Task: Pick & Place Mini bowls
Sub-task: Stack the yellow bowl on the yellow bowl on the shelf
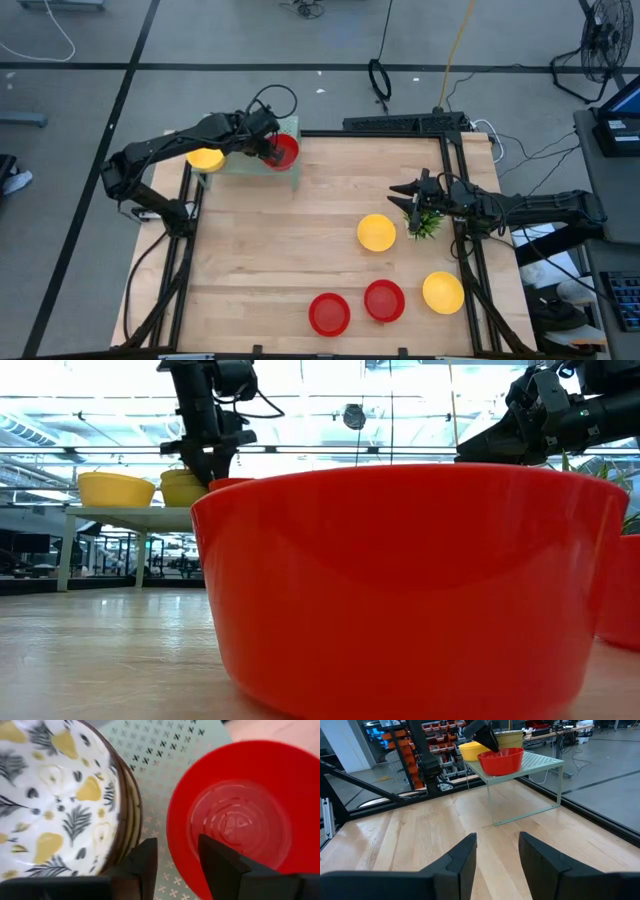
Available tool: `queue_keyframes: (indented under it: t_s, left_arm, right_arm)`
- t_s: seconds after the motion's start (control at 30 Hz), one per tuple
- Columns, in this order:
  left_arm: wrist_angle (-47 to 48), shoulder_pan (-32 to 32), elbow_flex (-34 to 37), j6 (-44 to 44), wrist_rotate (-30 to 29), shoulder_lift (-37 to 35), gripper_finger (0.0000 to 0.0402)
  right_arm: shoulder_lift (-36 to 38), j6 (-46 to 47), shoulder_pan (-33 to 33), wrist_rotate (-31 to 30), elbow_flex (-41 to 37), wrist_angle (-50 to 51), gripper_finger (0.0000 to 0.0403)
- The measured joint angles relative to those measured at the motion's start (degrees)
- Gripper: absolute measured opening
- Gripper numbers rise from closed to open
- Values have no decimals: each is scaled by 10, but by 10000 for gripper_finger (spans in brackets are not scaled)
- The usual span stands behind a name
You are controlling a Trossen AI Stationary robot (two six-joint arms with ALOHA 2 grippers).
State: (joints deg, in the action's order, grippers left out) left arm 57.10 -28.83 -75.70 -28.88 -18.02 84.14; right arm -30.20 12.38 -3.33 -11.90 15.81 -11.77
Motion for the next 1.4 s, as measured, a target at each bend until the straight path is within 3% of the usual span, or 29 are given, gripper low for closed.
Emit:
queue_keyframes:
  t_s: [0.4, 0.8, 0.97, 1.23, 1.4]
  left_arm:
    - [-17, 81, 0, 1, -77, -50, 150]
    - [-224, 218, 0, 112, -90, -23, 150]
    - [-263, 273, 0, 149, -60, 11, 150]
    - [-205, 349, 0, 135, 6, 36, 150]
    - [-195, 394, 0, 120, 17, 36, 150]
  right_arm:
    - [0, 0, 0, 0, 0, 0, 137]
    - [0, 0, 0, 0, 0, 0, 137]
    - [0, 0, 0, 0, 0, 0, 137]
    - [0, 0, 0, 0, 0, 0, 137]
    - [0, 0, 0, 0, 0, 0, 137]
